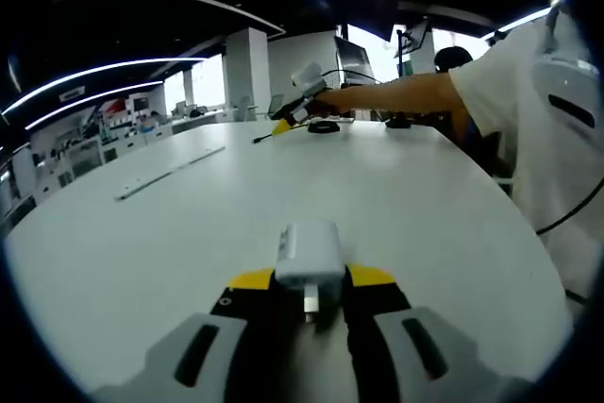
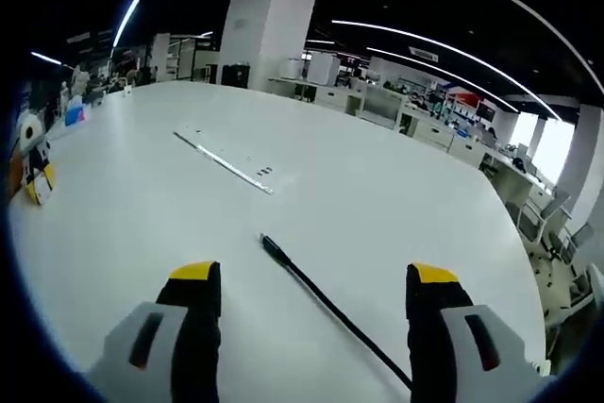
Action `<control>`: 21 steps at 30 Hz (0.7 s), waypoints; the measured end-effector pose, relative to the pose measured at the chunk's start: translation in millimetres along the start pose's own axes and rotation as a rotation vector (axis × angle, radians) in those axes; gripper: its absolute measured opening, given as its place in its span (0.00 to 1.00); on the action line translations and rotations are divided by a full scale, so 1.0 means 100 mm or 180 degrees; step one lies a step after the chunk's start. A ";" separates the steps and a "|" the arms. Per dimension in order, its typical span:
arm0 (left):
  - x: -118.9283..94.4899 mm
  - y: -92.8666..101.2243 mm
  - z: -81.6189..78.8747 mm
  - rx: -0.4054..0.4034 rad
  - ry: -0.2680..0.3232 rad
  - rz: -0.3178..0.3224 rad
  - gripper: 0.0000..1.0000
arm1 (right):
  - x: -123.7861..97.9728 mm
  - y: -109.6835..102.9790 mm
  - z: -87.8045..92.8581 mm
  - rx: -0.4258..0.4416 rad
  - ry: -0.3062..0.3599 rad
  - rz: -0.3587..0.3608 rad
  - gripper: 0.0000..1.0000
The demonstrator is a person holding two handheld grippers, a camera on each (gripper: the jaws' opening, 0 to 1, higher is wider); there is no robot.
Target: Plug the desk Type‑C cable into the charger adapter.
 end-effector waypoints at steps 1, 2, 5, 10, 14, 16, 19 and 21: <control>0.00 0.00 0.00 0.0001 0.0001 0.0001 0.26 | 0.00 0.01 0.01 0.0029 0.0001 -0.0009 0.80; 0.00 0.00 0.00 0.0001 0.0002 0.0002 0.26 | 0.00 0.02 0.02 0.0070 0.0007 -0.0019 0.80; 0.00 0.00 0.00 -0.0001 0.0005 0.0009 0.26 | 0.01 0.04 0.04 0.0109 0.0003 -0.0030 0.77; 0.00 0.00 0.00 -0.0001 0.0004 0.0011 0.26 | 0.04 0.05 0.07 0.0155 -0.0044 -0.0081 0.74; 0.00 0.00 0.00 -0.0002 0.0004 0.0014 0.26 | 0.09 0.04 0.09 0.0195 -0.0100 -0.0132 0.69; 0.00 0.00 0.00 -0.0001 0.0003 0.0015 0.26 | 0.12 0.05 0.11 0.0225 -0.0142 -0.0139 0.64; 0.00 0.00 0.00 0.0000 0.0005 0.0015 0.26 | 0.17 0.04 0.14 0.0293 -0.0177 -0.0195 0.59; 0.00 0.00 0.01 0.0001 0.0007 0.0017 0.26 | 0.17 0.04 0.14 0.0373 -0.0173 -0.0218 0.59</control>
Point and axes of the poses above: the point that each gripper's makers call its tool centre point, and the gripper's own axes: x roughly forward along the fingers, y roughly to its right, z roughly out of its underside, the point moved 5 cm from there along -x, roughly backward along the fingers, and after that the axes turned 10 degrees about -x, right-handed, at the moved point
